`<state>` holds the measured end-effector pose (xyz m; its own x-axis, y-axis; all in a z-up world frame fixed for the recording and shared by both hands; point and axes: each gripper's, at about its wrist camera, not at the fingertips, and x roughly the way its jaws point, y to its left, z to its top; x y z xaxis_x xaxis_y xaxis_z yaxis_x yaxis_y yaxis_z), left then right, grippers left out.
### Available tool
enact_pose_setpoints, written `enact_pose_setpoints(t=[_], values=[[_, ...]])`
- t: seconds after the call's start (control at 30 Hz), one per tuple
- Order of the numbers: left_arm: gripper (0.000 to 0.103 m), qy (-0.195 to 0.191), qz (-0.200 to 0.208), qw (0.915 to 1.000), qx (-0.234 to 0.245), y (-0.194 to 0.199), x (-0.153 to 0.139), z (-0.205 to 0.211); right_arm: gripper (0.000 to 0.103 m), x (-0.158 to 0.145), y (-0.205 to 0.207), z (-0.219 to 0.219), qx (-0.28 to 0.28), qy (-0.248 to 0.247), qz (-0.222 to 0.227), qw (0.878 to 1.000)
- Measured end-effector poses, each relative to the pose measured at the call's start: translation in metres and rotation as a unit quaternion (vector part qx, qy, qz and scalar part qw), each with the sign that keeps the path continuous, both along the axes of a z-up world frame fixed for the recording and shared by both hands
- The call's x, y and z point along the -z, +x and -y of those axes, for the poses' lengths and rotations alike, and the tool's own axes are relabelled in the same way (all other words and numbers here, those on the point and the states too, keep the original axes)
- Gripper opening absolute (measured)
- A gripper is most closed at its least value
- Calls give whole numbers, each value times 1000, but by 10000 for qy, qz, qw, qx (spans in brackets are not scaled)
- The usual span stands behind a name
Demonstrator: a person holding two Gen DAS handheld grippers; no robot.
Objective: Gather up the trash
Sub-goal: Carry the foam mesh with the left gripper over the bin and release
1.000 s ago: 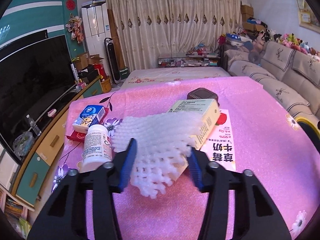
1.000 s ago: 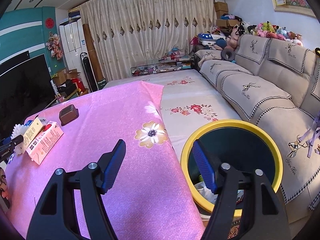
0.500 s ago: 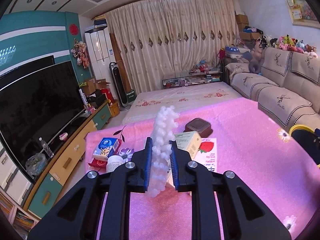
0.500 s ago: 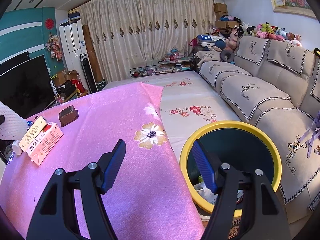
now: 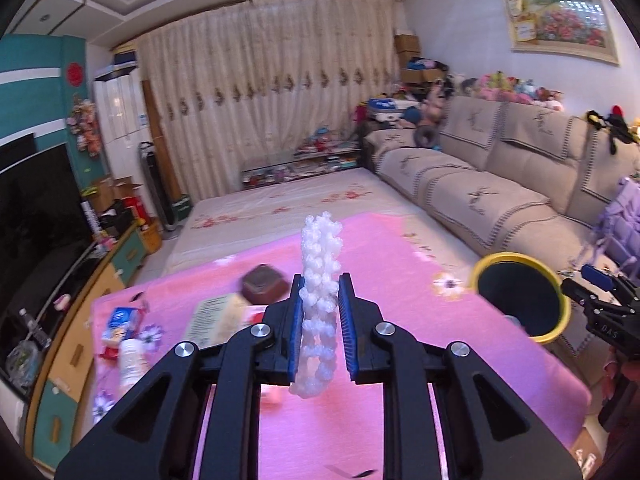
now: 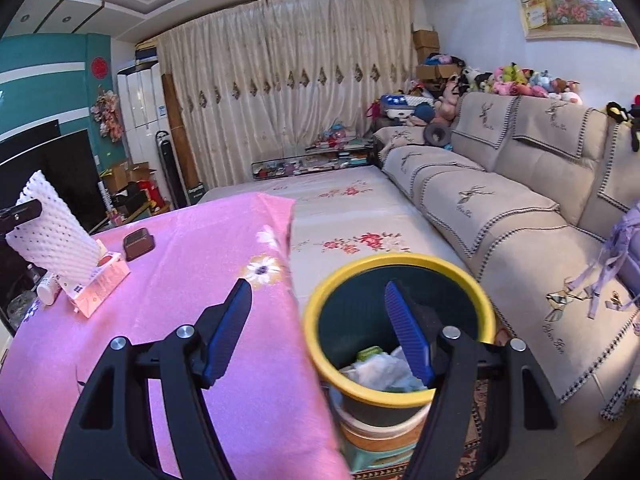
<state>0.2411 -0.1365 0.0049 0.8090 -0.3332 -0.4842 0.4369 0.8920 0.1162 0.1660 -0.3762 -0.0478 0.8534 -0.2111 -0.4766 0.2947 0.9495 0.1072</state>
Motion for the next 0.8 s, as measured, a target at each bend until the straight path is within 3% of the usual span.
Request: enact_pose_setpoints(t=[0.17, 0.5, 0.8], values=[[18, -82, -96, 9977, 660, -9, 0, 63, 66, 2, -29, 31, 363, 20, -61, 9993], [18, -260, -511, 9812, 1845, -11, 9, 189, 66, 13, -80, 97, 1132, 180, -135, 9933], [18, 75, -1067, 9692, 2217, 8, 51, 280, 66, 26, -98, 132, 1479, 338, -234, 9881]])
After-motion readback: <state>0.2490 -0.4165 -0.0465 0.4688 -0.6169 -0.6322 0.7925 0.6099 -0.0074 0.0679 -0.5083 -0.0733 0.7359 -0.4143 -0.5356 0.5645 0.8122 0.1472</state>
